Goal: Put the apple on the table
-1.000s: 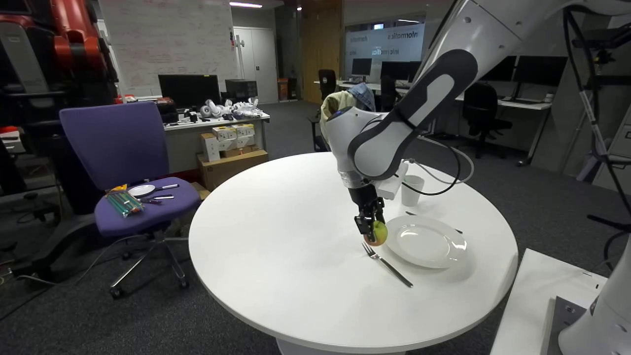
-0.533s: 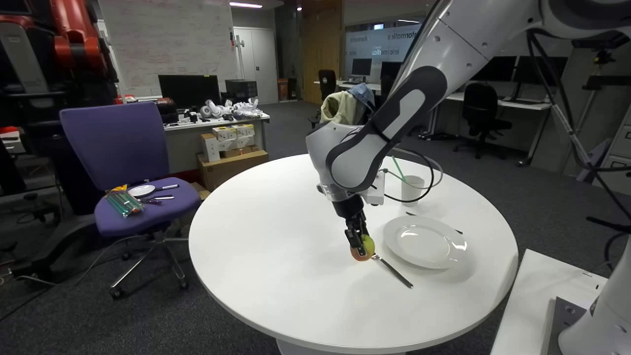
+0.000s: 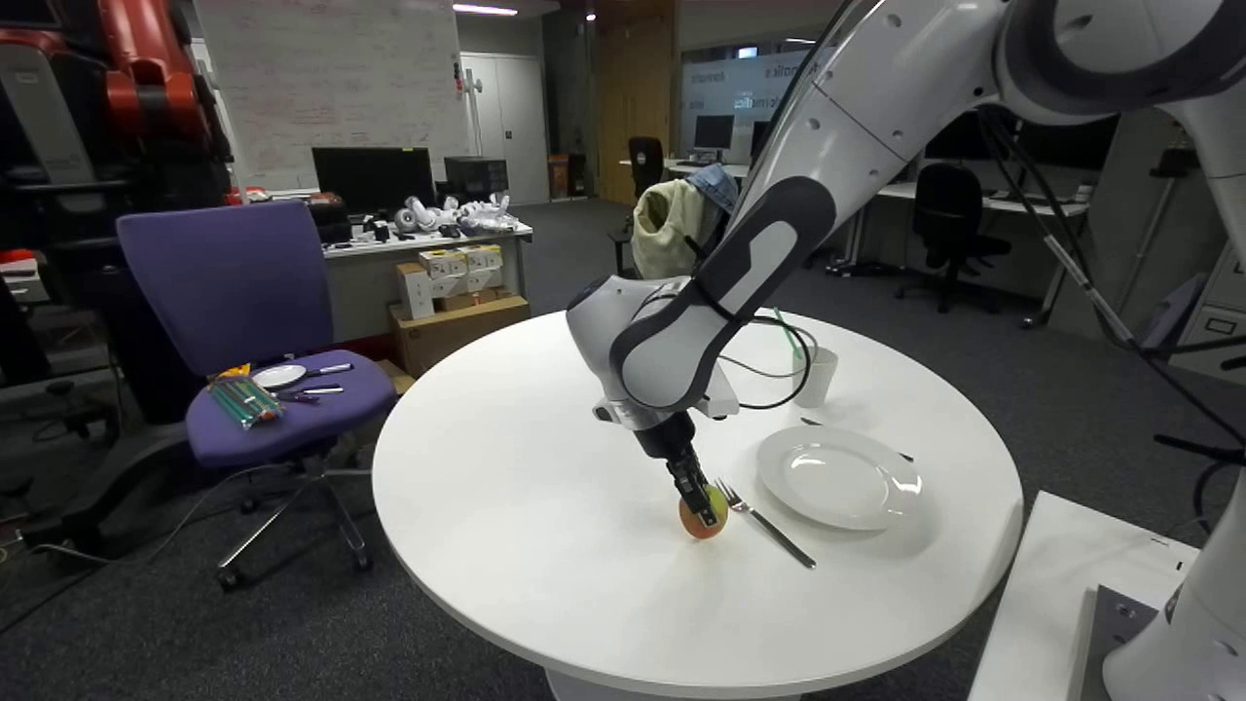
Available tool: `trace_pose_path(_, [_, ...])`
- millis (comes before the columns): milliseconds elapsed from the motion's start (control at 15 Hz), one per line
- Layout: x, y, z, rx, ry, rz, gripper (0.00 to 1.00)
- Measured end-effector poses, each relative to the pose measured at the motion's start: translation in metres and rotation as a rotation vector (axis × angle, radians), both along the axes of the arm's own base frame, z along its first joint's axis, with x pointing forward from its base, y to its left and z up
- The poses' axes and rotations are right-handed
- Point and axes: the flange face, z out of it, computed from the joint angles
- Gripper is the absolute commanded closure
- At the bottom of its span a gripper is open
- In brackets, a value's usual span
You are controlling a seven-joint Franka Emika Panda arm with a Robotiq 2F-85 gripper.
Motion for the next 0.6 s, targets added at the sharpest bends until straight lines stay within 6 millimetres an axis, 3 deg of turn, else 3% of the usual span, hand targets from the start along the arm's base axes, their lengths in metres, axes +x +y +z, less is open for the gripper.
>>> trace_pose_path(600, [0.005, 0.08, -0.008, 0.046, 0.045, 0.253, 0.52])
